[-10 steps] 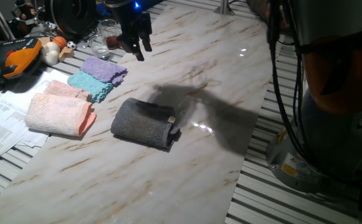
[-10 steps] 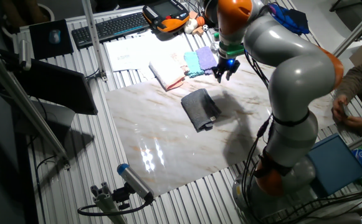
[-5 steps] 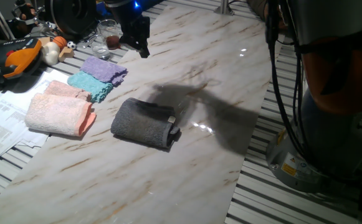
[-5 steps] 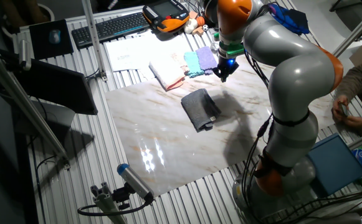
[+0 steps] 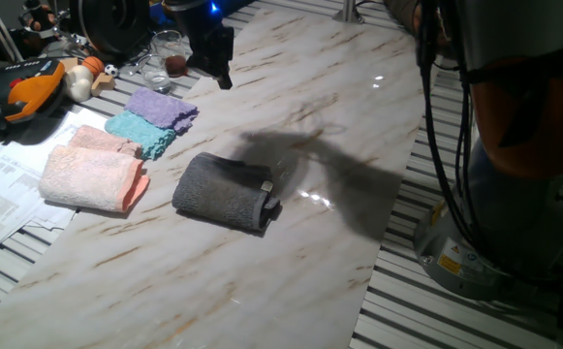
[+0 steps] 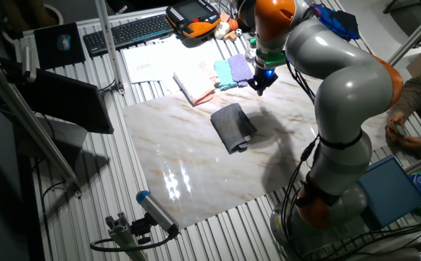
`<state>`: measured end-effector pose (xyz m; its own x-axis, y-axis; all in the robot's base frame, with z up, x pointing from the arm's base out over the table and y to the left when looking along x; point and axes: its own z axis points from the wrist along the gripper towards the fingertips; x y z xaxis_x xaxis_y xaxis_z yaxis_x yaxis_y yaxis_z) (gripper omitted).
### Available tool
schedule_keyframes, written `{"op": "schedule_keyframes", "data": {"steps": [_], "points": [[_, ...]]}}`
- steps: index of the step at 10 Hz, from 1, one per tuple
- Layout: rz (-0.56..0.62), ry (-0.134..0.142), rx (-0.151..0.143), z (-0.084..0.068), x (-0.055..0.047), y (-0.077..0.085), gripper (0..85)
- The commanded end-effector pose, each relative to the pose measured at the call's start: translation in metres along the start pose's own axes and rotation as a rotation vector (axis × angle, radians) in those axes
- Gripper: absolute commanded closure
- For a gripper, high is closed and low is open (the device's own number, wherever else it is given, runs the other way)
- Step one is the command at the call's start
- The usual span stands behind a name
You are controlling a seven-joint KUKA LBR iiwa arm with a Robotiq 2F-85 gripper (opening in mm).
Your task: Clean the table with a cloth
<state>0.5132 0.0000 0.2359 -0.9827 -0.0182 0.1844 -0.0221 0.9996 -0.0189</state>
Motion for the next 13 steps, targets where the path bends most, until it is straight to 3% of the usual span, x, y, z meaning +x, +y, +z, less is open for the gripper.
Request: {"op": "schedule_keyframes", "data": {"steps": [1,2,3,5,7,9,11,13], "points": [[-0.011,-0.002,-0.003,0.0001,0.0,-0.0002,85.0],[-0.013,-0.029,-0.017,0.0001,0.0,-0.0002,85.0],[-0.012,-0.072,-0.05,0.0001,0.0,-0.0002,85.0],[-0.028,-0.037,-0.077,0.0001,0.0,-0.0002,85.0],[0.015,-0.035,-0.13,0.0001,0.0,-0.0002,85.0],[0.032,0.037,-0.128,0.0001,0.0,-0.0002,85.0],[0.064,0.024,-0.14,0.0001,0.0,-0.0002,85.0],[0.084,0.021,-0.226,0.0001,0.0,-0.0002,85.0]]}}
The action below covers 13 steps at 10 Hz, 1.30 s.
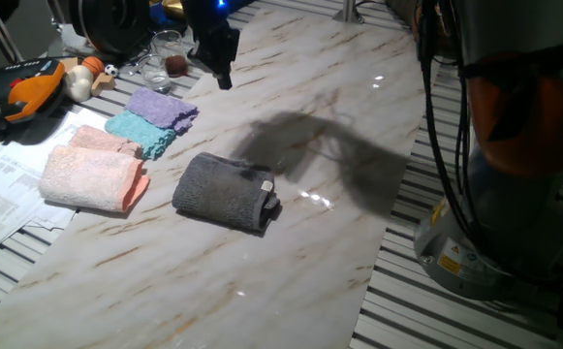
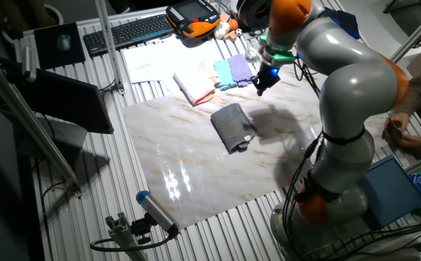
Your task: Clean the table with a cloth
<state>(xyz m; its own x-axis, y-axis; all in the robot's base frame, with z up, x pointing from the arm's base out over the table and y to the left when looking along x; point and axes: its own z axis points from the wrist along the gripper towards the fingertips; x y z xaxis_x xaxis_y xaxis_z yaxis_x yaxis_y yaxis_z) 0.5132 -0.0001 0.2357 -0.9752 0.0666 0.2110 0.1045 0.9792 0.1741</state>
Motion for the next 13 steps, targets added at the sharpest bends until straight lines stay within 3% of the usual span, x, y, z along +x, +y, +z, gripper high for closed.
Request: {"op": "schedule_keyframes", "data": {"steps": [1,2,3,4,5,6,7,9,13], "points": [[0.018,0.002,-0.038,0.0,0.0,0.0,85.0],[0.038,0.022,-0.013,0.0,0.0,0.0,85.0],[0.1,0.094,0.025,0.006,0.0,0.009,51.0],[0.12,0.091,0.042,0.014,-0.001,0.019,51.0],[0.112,0.048,0.098,0.03,-0.001,0.031,51.0],[0.117,0.018,0.112,0.047,0.0,0.039,34.0],[0.121,-0.008,0.119,0.066,0.002,0.045,34.0],[0.125,-0.045,0.105,0.103,0.003,0.056,34.0],[0.117,-0.089,0.09,0.143,-0.01,0.067,34.0]]}}
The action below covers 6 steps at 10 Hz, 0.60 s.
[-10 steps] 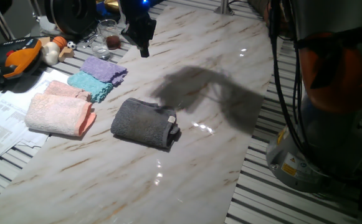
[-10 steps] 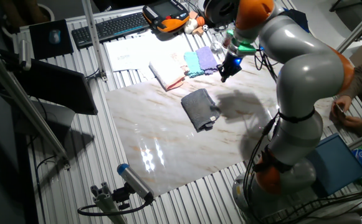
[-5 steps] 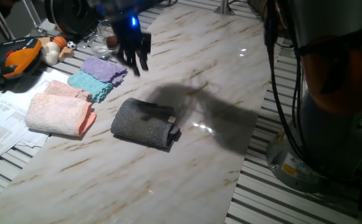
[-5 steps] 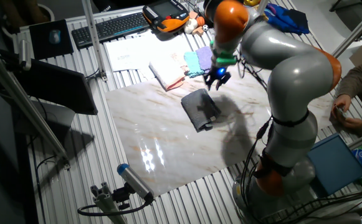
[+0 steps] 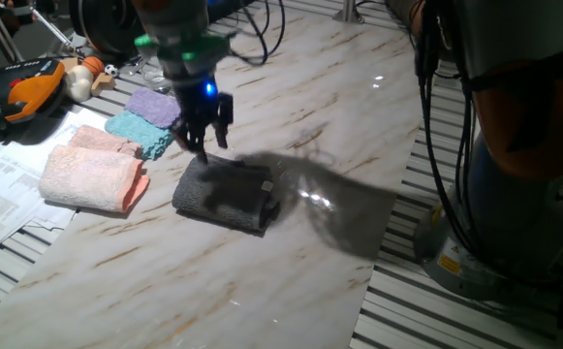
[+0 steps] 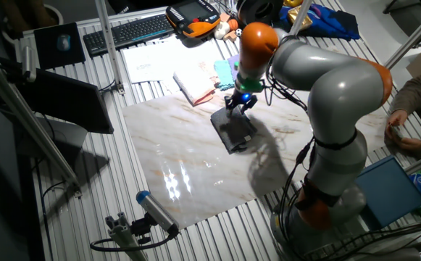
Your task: Clean the table with a cloth
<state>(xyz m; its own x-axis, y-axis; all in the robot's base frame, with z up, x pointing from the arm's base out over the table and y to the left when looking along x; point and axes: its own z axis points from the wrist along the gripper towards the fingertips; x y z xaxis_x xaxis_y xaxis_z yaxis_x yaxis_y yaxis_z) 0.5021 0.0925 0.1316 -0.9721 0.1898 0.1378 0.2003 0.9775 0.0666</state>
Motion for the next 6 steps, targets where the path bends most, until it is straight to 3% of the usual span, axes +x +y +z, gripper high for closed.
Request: {"op": "schedule_keyframes", "data": {"steps": [1,2,4,5,6], "points": [[-0.015,-0.005,-0.007,0.0307,-0.0062,-0.0013,34.0],[-0.026,-0.006,-0.023,0.035,-0.0078,-0.0002,51.0],[-0.103,-0.027,-0.021,0.035,-0.0078,-0.0002,85.0],[-0.094,-0.017,-0.018,0.035,-0.0078,-0.0002,85.0],[-0.08,0.011,0.002,0.035,-0.0078,-0.0002,85.0]]}}
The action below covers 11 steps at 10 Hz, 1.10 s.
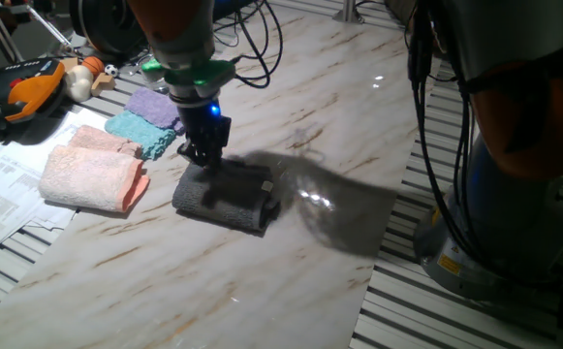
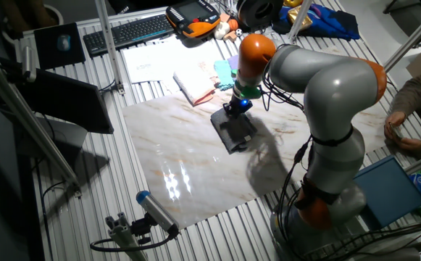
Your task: Clean the table with a cloth
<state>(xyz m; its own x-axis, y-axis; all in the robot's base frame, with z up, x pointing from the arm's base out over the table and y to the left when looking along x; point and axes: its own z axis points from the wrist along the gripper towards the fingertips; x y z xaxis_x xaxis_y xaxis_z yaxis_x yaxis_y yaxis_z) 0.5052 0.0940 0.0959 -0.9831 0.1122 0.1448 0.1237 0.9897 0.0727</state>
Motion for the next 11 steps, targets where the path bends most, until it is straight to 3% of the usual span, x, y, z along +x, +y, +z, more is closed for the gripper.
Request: {"op": "schedule_keyframes", "data": {"steps": [1,2,3,4,5,9,10,11], "points": [[0.009,0.03,0.012,0.0,0.0,0.0,85.0],[0.041,0.033,0.021,0.0,0.0,0.0,85.0],[0.079,0.003,0.032,0.0,0.0,0.0,51.0],[0.111,0.005,0.03,0.001,0.0,0.001,17.0],[0.131,-0.006,0.018,0.009,0.001,0.005,17.0],[0.125,-0.063,0.015,0.038,0.005,0.015,17.0],[0.12,-0.065,0.01,0.039,0.004,0.015,0.0],[0.115,-0.071,0.017,0.042,0.003,0.015,0.0]]}}
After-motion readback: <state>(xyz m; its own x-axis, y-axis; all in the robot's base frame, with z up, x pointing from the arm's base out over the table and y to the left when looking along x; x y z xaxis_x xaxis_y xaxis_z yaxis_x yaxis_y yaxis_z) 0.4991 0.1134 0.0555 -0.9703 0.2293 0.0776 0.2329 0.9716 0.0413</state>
